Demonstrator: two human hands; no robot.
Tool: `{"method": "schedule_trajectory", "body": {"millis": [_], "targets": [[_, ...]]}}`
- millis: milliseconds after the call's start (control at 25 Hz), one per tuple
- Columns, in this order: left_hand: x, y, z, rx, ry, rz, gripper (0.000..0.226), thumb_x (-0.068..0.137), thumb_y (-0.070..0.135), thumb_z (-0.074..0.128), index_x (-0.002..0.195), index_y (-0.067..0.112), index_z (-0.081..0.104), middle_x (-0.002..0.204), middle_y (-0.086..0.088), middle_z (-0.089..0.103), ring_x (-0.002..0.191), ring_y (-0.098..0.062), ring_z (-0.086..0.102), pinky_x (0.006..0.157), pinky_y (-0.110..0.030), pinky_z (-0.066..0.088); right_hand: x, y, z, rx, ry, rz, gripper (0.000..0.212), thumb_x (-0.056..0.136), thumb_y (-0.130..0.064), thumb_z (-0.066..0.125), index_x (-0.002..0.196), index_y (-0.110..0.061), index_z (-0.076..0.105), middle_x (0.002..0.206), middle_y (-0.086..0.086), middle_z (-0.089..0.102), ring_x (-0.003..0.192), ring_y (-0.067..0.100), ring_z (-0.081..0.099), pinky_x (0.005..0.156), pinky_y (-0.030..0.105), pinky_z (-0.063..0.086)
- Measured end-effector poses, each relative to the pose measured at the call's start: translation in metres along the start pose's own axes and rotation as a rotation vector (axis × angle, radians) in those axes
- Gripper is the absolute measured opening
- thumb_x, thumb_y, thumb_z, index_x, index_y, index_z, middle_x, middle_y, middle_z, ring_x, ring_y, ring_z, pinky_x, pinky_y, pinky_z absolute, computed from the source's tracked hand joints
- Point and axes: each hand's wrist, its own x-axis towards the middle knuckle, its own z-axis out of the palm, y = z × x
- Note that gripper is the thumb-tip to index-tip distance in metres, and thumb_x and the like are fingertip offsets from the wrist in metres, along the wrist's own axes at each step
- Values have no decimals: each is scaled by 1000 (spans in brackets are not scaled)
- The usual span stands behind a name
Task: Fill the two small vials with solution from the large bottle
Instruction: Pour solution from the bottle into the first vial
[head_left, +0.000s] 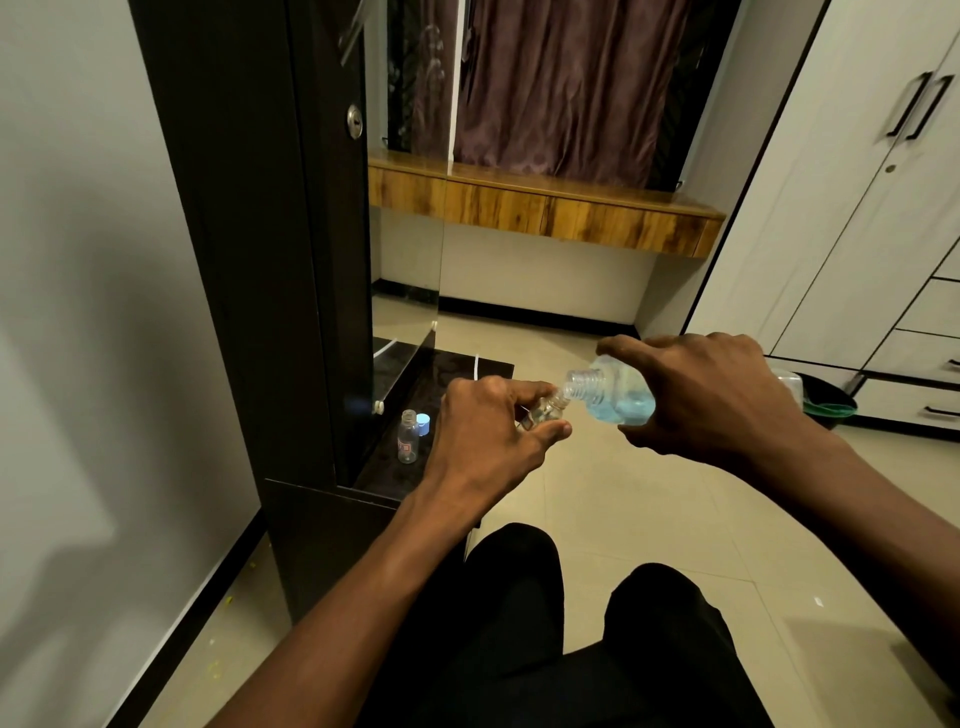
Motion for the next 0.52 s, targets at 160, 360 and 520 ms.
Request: {"method": "schedule_trajectory", "body": {"millis": [160, 360, 520], "targets": [[0, 1, -1, -2, -7, 5, 48, 73, 42, 89, 116, 24, 77, 96, 9, 80, 74, 5, 68, 72, -19, 61, 0, 0, -1, 32, -11, 7, 86, 67, -56, 78, 143, -40, 40, 115, -6, 74, 84, 26, 70, 65, 32, 55], [0, 0, -1, -17, -14, -7, 47, 73, 42, 89, 116, 24, 77, 101, 8, 80, 80, 0, 71, 75, -25, 63, -1, 0, 3, 92, 28, 4, 84, 68, -57, 78, 142, -39, 44, 111, -5, 75, 83, 26, 69, 62, 29, 50], [-2, 0, -3, -51, 15, -1, 45, 74, 40, 89, 114, 24, 78, 102, 11, 79, 79, 4, 70, 73, -18, 61, -3, -5, 7, 223, 58, 35, 81, 66, -62, 78, 137, -39, 48, 100, -3, 76, 81, 24, 66, 64, 29, 49]]}}
